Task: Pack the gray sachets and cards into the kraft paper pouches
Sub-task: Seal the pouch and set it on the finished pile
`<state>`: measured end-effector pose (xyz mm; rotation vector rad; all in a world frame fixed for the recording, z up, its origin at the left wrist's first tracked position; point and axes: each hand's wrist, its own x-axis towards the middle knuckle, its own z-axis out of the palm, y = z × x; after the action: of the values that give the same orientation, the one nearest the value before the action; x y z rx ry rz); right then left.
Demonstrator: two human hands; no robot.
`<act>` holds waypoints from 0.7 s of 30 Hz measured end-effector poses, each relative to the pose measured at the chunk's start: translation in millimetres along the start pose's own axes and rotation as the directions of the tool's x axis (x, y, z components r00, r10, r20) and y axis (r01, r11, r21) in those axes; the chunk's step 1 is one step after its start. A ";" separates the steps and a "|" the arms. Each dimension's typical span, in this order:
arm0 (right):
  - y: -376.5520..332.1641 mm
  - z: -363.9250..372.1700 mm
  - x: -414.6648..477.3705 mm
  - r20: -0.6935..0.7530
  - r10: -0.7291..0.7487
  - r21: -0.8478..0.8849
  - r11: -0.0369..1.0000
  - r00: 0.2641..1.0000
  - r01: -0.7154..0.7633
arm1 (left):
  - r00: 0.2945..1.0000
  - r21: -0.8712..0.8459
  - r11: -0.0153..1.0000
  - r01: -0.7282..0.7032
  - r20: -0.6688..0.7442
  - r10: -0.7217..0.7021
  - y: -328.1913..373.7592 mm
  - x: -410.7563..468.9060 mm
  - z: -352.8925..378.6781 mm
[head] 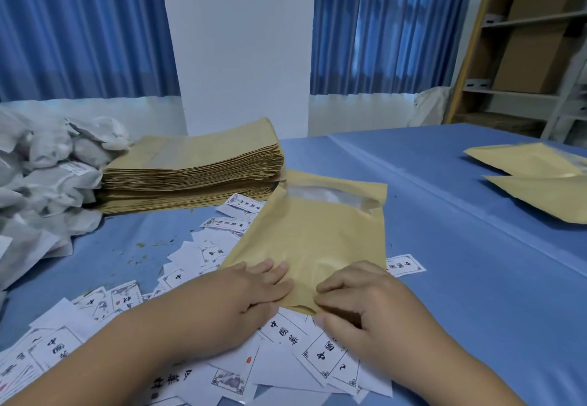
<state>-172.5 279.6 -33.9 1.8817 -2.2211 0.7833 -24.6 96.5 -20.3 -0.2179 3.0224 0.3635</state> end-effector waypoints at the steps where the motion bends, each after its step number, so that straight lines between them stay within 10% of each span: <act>1: -0.2 0.4 0.8 0.025 -0.007 -0.048 0.999 1.000 0.009 | 1.000 -0.015 1.000 0.006 0.001 -0.006 0.5 0.3 -1.1; 11: -14.2 -16.4 22.4 0.245 -0.078 -0.361 0.918 0.966 0.166 | 0.994 0.135 0.985 0.110 -0.003 -0.111 29.3 2.4 3.5; 21: -11.1 2.6 13.7 -0.173 -0.190 -0.404 0.909 0.967 0.106 | 0.988 -0.162 0.984 0.071 -0.126 -0.092 17.1 -4.6 5.5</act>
<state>-164.3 265.3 -27.1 1.6635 -1.9064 0.4426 -22.3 114.8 -21.2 -0.3921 3.1032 0.6034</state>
